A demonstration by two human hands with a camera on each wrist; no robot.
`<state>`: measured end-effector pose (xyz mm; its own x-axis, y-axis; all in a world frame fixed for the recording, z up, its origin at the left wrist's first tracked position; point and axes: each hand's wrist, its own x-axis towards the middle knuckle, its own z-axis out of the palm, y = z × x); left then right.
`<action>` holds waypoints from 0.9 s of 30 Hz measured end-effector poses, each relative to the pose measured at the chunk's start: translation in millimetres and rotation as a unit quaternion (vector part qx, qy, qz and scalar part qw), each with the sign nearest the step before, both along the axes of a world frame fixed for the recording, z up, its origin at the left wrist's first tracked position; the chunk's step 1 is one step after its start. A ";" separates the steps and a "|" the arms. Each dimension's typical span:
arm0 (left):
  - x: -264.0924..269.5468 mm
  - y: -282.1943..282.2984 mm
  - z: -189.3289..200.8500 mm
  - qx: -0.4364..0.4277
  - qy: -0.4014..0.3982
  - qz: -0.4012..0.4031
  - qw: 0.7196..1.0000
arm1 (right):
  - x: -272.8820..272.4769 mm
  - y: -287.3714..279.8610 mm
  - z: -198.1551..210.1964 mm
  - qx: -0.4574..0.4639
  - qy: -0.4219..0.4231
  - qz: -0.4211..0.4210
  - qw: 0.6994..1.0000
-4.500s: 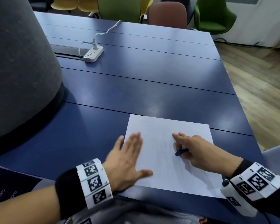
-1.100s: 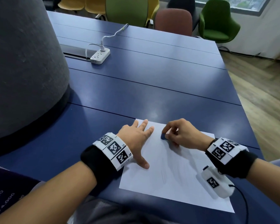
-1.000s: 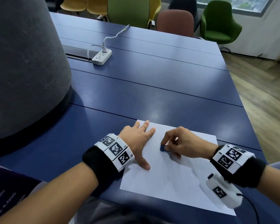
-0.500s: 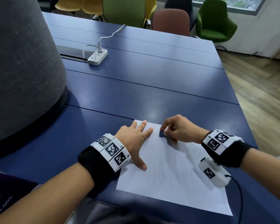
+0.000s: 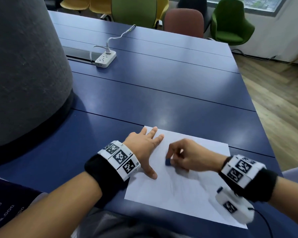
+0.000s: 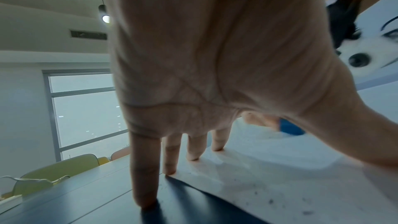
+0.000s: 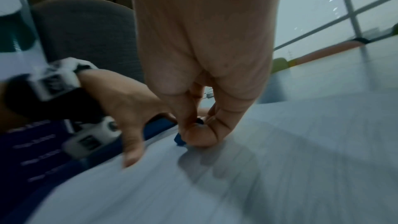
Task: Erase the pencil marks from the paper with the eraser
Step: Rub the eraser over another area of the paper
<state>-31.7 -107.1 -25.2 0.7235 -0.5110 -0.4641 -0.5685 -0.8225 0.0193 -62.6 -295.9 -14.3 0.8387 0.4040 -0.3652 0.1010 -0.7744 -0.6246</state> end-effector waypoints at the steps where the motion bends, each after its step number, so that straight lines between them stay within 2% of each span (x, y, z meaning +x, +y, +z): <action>1: 0.0 -0.3 0.1 0.001 0.001 0.000 1.000 | -8.0 1.3 0.3 -0.006 0.010 0.020 1.000; 3: 0.0 -0.6 0.3 0.005 0.002 -0.001 1.000 | -6.7 2.0 0.4 -0.015 -0.004 0.023 1.000; 7: 0.2 -0.7 1.5 0.013 0.000 -0.004 1.000 | -1.3 0.4 -3.4 0.010 -0.047 -0.037 0.998; 12: -0.5 -0.9 2.0 0.014 0.002 -0.001 1.000 | -27.8 4.7 -0.3 -0.004 -0.004 0.051 0.999; 16: 0.0 -1.9 2.9 0.017 0.003 -0.002 1.000 | -15.3 2.5 -1.5 0.006 -0.051 -0.023 0.998; 21: -0.8 -1.0 2.2 0.016 0.001 -0.002 1.000 | -45.1 9.1 3.1 0.009 0.011 0.081 0.997; 25: -0.1 -1.5 3.2 0.020 0.001 -0.004 1.000 | -34.5 6.5 0.6 0.014 -0.030 0.002 0.999; 27: 0.0 -1.2 3.5 0.019 0.002 -0.003 1.000 | -45.5 8.5 0.8 0.019 -0.013 0.031 0.999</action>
